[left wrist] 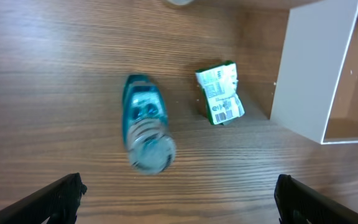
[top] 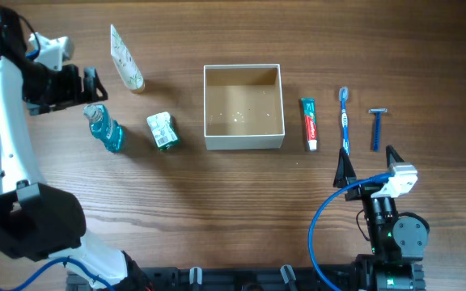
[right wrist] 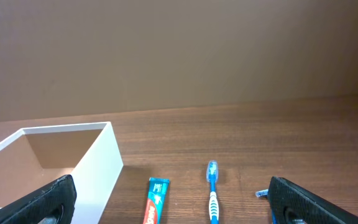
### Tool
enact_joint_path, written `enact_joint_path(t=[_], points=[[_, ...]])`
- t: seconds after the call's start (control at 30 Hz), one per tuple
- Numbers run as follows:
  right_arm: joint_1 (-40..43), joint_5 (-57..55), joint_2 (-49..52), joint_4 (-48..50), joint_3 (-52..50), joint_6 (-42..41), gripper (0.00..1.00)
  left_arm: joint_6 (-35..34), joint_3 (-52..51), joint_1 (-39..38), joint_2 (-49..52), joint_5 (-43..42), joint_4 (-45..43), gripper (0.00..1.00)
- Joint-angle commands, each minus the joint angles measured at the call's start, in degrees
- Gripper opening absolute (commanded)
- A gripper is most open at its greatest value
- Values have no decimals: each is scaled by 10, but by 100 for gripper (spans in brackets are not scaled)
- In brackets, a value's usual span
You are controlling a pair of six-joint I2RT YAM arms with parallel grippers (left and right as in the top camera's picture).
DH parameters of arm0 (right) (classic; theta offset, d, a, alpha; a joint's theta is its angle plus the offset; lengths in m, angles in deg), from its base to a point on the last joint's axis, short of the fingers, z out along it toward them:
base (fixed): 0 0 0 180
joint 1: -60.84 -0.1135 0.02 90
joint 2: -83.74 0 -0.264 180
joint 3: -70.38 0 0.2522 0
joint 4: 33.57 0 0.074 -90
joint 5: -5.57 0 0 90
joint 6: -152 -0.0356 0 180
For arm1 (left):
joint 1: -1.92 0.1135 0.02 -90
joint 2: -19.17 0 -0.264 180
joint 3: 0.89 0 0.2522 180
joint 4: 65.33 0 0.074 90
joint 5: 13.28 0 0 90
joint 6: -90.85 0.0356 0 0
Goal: Pack container
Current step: 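Move the left gripper over the blue mouthwash bottle and lower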
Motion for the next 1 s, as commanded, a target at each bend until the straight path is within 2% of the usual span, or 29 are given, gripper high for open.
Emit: enact_joint_path(t=[0.0, 0.2, 0.4, 0.63, 0.97], points=[[-2, 0, -2, 2, -1, 2, 100, 28, 7, -24, 29, 8, -7, 100], [-2, 0, -2, 2, -1, 2, 100, -22, 7, -48, 72, 72, -17, 100], [-2, 0, -2, 2, -1, 2, 100, -50, 7, -32, 86, 71, -19, 100], [-2, 0, -2, 2, -1, 2, 100, -36, 4, -17, 89, 70, -12, 100], [-2, 0, -2, 2, -1, 2, 100, -32, 3, -38, 106, 70, 23, 100]])
